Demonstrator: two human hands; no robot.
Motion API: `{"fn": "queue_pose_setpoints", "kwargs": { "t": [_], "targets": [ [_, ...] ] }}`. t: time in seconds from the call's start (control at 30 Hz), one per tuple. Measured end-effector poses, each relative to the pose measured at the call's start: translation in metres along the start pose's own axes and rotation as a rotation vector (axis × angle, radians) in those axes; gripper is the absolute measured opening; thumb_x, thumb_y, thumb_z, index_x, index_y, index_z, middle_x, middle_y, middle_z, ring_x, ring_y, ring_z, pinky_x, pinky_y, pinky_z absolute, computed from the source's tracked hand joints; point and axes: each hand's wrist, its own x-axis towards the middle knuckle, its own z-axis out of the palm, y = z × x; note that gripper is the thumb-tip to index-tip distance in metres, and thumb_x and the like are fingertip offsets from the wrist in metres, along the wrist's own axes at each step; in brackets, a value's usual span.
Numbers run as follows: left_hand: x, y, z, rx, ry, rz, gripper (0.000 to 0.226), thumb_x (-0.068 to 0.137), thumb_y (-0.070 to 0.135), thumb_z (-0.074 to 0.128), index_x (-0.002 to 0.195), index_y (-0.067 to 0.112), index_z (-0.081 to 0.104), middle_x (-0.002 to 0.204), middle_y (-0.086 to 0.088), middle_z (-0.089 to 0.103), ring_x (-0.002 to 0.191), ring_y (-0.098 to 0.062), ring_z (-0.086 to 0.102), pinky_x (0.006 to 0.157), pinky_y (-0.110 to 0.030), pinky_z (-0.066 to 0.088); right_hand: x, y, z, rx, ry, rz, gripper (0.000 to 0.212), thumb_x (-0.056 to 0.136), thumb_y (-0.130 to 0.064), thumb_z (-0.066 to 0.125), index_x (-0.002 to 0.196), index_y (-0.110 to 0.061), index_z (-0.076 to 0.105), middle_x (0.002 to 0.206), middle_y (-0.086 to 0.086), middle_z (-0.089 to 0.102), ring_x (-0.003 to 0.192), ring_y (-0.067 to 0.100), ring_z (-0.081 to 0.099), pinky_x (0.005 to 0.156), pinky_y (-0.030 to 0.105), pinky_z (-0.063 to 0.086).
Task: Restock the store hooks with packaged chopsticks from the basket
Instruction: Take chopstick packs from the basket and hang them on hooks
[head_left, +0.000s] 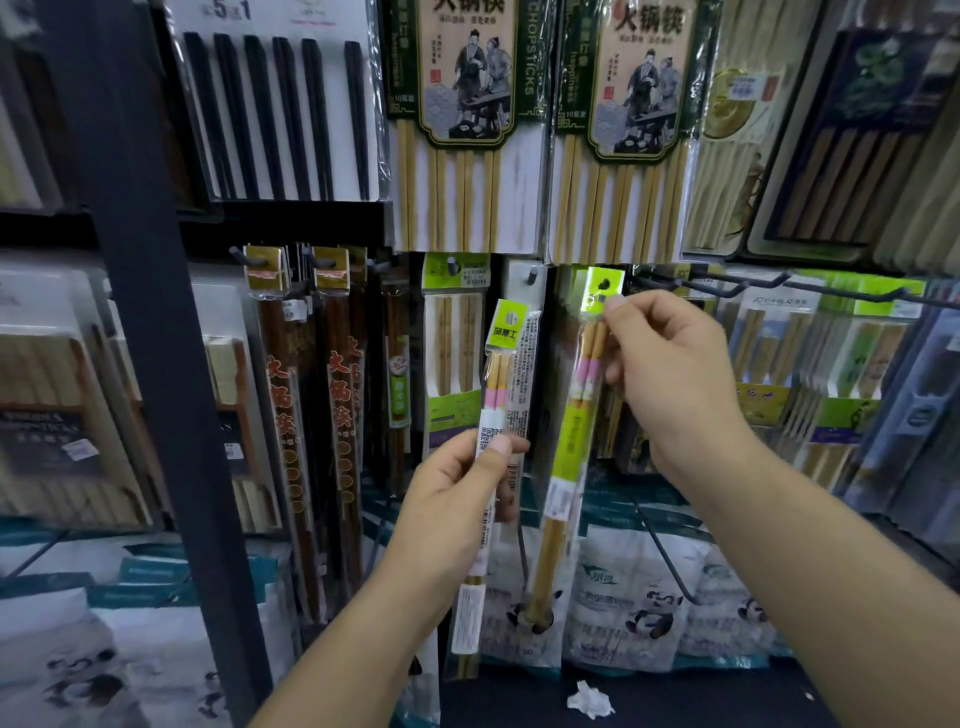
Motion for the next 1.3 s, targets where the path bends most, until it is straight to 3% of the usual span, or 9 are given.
{"fn": "queue_pose_setpoints", "kwargs": {
  "t": [0.13,0.27,0.33,0.47,0.57,0.77,0.87,1.03,1.3],
  "targets": [
    [0.001,0.0,0.001,-0.013,-0.012,-0.003,0.028,0.092,0.051,0.056,0.097,0.034,0.078,0.069,-0.005,0.048,0.062,-0.014,0.054,0.077,-0.042,0.05,0.009,0.0,-0.002,-0.003,0.021,0.022,0.025,0.103,-0.019,0.057,0.083,-0.006,0.065,0.053,-0.008,0.058,0.042,0.002,0.054,0.043,0.014,0.042],
    [0.001,-0.002,0.003,-0.011,-0.025,0.004,0.024,0.104,0.036,0.056,0.096,0.033,0.078,0.07,-0.001,0.047,0.057,-0.013,0.05,0.06,-0.033,0.049,0.015,0.005,-0.002,-0.016,0.063,0.026,0.028,0.101,-0.023,0.059,0.085,-0.001,0.065,0.064,0.002,0.058,0.053,0.009,0.057,0.054,0.022,0.047],
    [0.001,-0.003,0.002,0.0,-0.025,-0.002,0.026,0.105,0.033,0.054,0.096,0.033,0.078,0.068,0.001,0.049,0.057,-0.014,0.051,0.061,-0.033,0.049,0.016,0.009,-0.003,-0.084,0.064,0.012,0.03,0.1,-0.027,0.061,0.081,-0.003,0.064,0.066,0.003,0.054,0.061,0.013,0.05,0.063,0.031,0.047],
    [0.0,-0.001,0.002,-0.02,-0.032,-0.015,0.025,0.104,0.038,0.054,0.097,0.031,0.078,0.068,0.005,0.051,0.056,-0.014,0.051,0.072,-0.034,0.046,0.015,0.013,-0.007,-0.152,0.079,0.006,0.033,0.098,-0.03,0.064,0.074,-0.008,0.064,0.054,-0.01,0.048,0.053,0.005,0.045,0.066,0.025,0.044],
    [-0.001,0.0,0.001,-0.042,-0.036,-0.051,0.031,0.094,0.044,0.052,0.099,0.028,0.078,0.066,0.009,0.057,0.056,-0.015,0.049,0.067,-0.039,0.043,0.012,0.015,-0.01,-0.175,0.079,0.0,0.027,0.096,-0.033,0.067,0.075,-0.017,0.067,0.054,-0.012,0.054,0.055,0.003,0.051,0.065,0.024,0.045],
    [-0.006,0.008,0.009,-0.027,-0.055,0.009,0.03,0.109,0.02,0.046,0.101,0.03,0.074,0.067,0.0,0.05,0.058,-0.015,0.048,0.057,-0.033,0.047,-0.006,0.011,-0.018,-0.131,-0.026,-0.038,0.022,0.099,-0.029,0.063,0.079,-0.027,0.072,0.07,-0.005,0.07,0.056,0.0,0.054,0.055,0.017,0.047],
    [-0.008,0.017,0.022,0.007,-0.092,0.078,0.027,0.107,0.017,0.05,0.099,0.034,0.071,0.075,0.004,0.059,0.067,-0.016,0.055,0.065,-0.032,0.051,-0.013,0.008,-0.017,-0.114,-0.147,-0.07,0.019,0.1,-0.029,0.061,0.087,-0.028,0.075,0.074,-0.009,0.073,0.057,-0.002,0.056,0.054,0.013,0.046],
    [-0.006,0.021,0.041,0.026,-0.142,0.094,0.021,0.105,0.013,0.053,0.11,0.025,0.07,0.093,0.009,0.072,0.092,-0.009,0.067,0.087,-0.026,0.056,-0.006,0.004,-0.018,-0.089,-0.131,-0.097,0.022,0.099,-0.022,0.064,0.079,-0.021,0.072,0.071,-0.001,0.071,0.057,-0.002,0.056,0.057,0.014,0.048],
    [0.007,0.025,0.05,0.174,-0.051,0.162,0.027,0.1,0.013,0.063,0.104,0.039,0.066,0.102,-0.009,0.068,0.087,-0.013,0.062,0.083,-0.024,0.055,0.025,0.002,-0.018,-0.193,-0.009,-0.095,0.033,0.097,-0.033,0.063,0.071,-0.014,0.067,0.055,-0.01,0.058,0.051,-0.001,0.048,0.054,0.019,0.043]
  ]
}}
